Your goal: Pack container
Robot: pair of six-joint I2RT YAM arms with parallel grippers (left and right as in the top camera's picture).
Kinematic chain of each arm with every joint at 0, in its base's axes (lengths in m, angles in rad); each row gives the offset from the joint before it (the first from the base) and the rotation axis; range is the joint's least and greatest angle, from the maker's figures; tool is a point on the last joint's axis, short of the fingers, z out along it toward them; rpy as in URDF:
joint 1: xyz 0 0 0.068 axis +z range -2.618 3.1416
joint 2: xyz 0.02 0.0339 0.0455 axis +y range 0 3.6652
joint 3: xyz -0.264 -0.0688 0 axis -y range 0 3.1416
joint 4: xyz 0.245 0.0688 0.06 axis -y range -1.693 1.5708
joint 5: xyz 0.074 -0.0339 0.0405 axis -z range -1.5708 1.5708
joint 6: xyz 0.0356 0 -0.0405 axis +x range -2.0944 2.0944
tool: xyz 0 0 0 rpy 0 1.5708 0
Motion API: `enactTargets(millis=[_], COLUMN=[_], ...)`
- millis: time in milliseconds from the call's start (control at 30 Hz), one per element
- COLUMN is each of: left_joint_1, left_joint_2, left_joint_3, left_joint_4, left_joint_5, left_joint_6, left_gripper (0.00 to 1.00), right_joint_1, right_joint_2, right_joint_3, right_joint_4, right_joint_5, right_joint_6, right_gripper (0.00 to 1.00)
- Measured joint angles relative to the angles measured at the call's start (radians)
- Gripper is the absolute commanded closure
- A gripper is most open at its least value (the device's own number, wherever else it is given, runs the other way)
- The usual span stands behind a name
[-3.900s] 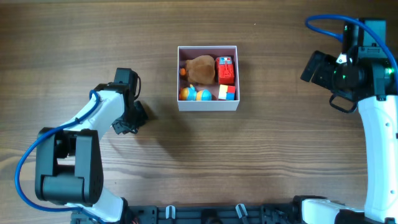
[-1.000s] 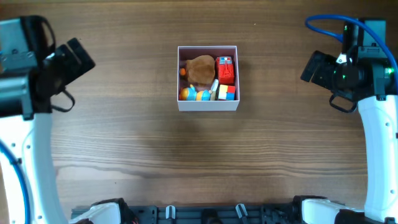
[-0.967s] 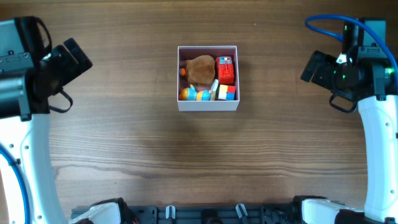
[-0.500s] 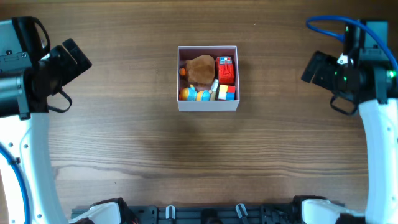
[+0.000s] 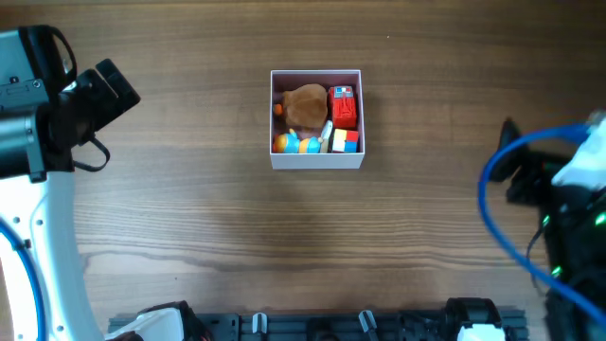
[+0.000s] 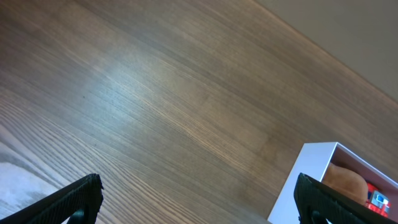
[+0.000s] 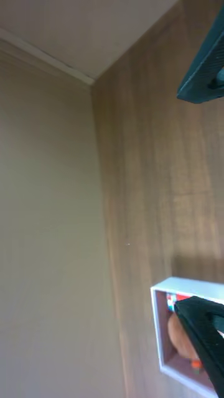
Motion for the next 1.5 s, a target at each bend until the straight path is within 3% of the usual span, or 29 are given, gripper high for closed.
enactTargets(millis=[233,433,1033,1500], left_joint_1=[0.0,0.0,0.0,0.0], left_joint_2=[0.0,0.0,0.0,0.0], left_joint_3=[0.0,0.0,0.0,0.0], left_joint_4=[0.0,0.0,0.0,0.0], left_joint_5=[0.003,0.003,0.003,0.003], left_joint_6=[0.0,0.0,0.0,0.0], left_gripper=[0.0,0.0,0.0,0.0], right_joint_1=[-0.022,-0.022,-0.022,-0.022], right_joint_2=[-0.249,-0.436,-0.637,-0.646], right_joint_3=[-0.465,-0.718,-0.933,-0.964], right_joint_4=[0.183,0.201,0.187,0.163], right_joint_5=[-0.026,-0.037,-0.126,-0.13], right_joint_6=[-0.025,-0.029,-0.029,-0.029], right_gripper=[0.0,0.0,0.0,0.0])
